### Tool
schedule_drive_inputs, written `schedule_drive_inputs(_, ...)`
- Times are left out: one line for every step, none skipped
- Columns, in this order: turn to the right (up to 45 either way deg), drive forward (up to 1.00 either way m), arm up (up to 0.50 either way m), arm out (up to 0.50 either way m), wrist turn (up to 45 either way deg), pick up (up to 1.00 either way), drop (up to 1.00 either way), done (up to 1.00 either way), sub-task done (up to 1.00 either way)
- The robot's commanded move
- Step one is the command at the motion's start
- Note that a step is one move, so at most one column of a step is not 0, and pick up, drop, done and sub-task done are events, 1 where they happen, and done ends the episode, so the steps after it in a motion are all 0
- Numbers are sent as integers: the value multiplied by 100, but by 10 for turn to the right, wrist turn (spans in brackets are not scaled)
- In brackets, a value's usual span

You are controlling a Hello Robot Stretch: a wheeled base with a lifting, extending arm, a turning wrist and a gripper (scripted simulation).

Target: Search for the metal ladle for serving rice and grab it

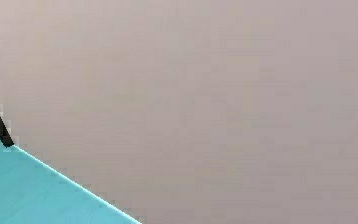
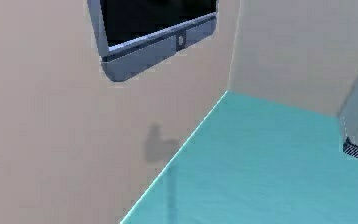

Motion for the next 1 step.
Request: schedule_drive_inputs(0,35,0,0,0,0,0,0,0)
